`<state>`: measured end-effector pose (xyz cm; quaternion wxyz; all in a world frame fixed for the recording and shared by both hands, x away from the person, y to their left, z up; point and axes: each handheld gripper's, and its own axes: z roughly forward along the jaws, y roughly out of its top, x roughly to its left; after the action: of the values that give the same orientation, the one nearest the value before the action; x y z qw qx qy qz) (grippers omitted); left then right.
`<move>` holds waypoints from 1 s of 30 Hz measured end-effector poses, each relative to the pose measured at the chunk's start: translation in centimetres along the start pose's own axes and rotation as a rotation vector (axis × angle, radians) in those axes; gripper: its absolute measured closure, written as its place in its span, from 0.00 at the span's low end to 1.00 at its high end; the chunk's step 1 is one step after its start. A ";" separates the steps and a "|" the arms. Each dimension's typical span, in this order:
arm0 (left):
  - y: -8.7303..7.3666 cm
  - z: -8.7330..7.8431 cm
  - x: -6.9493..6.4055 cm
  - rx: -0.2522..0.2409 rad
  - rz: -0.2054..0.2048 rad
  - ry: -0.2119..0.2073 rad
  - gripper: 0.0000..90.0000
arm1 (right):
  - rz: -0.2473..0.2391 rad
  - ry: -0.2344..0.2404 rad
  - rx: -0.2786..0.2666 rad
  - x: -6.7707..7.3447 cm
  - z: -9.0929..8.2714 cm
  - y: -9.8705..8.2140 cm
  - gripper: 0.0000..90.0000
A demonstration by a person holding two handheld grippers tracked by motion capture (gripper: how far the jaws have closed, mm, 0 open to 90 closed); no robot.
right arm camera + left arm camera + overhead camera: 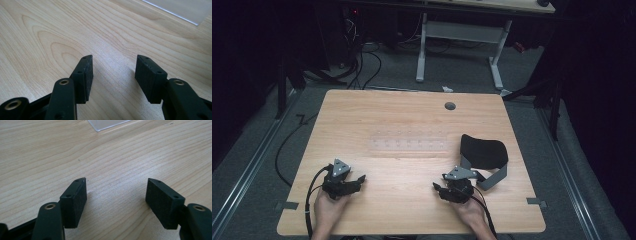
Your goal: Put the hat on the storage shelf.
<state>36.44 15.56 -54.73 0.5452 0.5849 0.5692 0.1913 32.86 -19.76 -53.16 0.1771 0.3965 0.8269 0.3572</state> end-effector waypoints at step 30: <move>0.0 0.0 0.0 0.001 -0.001 -0.001 0.37 | 0.058 0.039 -0.044 -0.7 -2.9 -0.2 0.57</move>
<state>36.44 15.56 -54.73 0.5453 0.5848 0.5695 0.1905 31.52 -21.72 -51.32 0.1593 0.4092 0.8103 0.3880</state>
